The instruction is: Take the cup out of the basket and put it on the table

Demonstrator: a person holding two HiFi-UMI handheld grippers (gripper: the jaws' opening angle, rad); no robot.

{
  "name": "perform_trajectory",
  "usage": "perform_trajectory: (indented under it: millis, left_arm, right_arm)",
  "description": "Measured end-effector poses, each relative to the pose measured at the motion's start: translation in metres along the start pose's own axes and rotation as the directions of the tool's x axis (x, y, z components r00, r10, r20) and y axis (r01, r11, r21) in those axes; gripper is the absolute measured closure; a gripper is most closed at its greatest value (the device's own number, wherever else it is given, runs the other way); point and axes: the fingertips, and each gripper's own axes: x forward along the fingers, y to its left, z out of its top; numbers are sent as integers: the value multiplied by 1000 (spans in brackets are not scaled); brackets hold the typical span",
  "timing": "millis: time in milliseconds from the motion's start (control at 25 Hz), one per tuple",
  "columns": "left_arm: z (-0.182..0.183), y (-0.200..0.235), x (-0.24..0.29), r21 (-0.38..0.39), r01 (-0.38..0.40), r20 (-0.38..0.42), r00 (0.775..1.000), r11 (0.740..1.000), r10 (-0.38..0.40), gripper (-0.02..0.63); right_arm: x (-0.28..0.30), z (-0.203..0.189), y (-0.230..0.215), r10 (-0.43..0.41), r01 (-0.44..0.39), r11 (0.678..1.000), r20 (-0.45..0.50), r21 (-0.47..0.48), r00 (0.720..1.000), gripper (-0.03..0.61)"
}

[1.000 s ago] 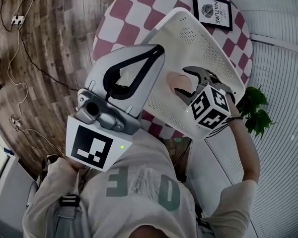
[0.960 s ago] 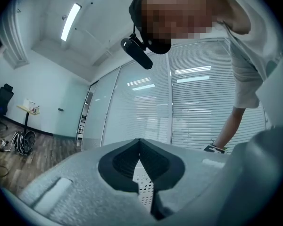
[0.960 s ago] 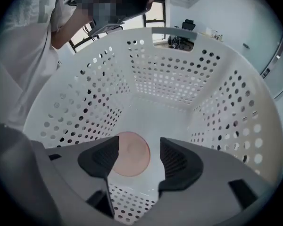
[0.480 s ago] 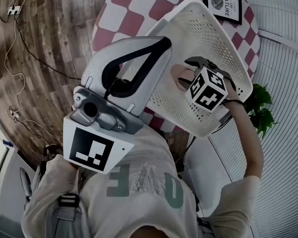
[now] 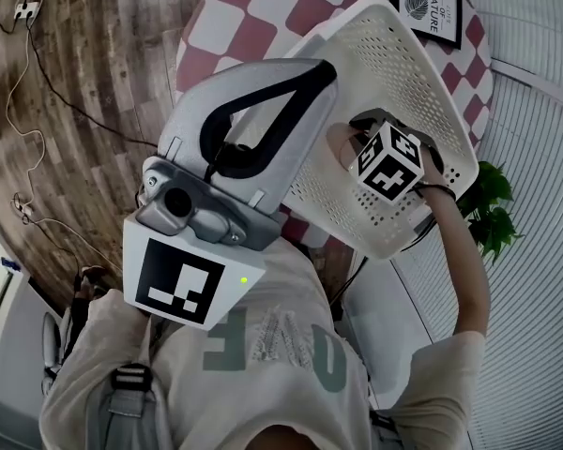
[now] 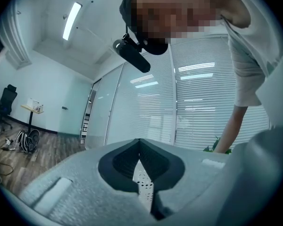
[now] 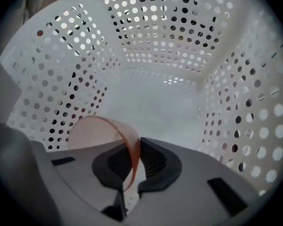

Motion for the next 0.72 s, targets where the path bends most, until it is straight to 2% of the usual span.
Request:
perform_trajectory:
  millis: [200,520,720]
  left_arm:
    - [1,0,1,4,-16,2,1000,1000,16,611]
    - [-1,13,-2,-10,-50,3,999,999,50,611]
    - [-2,7,-4,9,-38,-13,999,999,38,611]
  right_arm:
    - [-1,0,-1,-3,3,1000,6,20,1000,555]
    - [-24,17,-12,-80,72,992,78,106,994,557]
    - [-52,23,-10,-138,117,979,119,165,983,557]
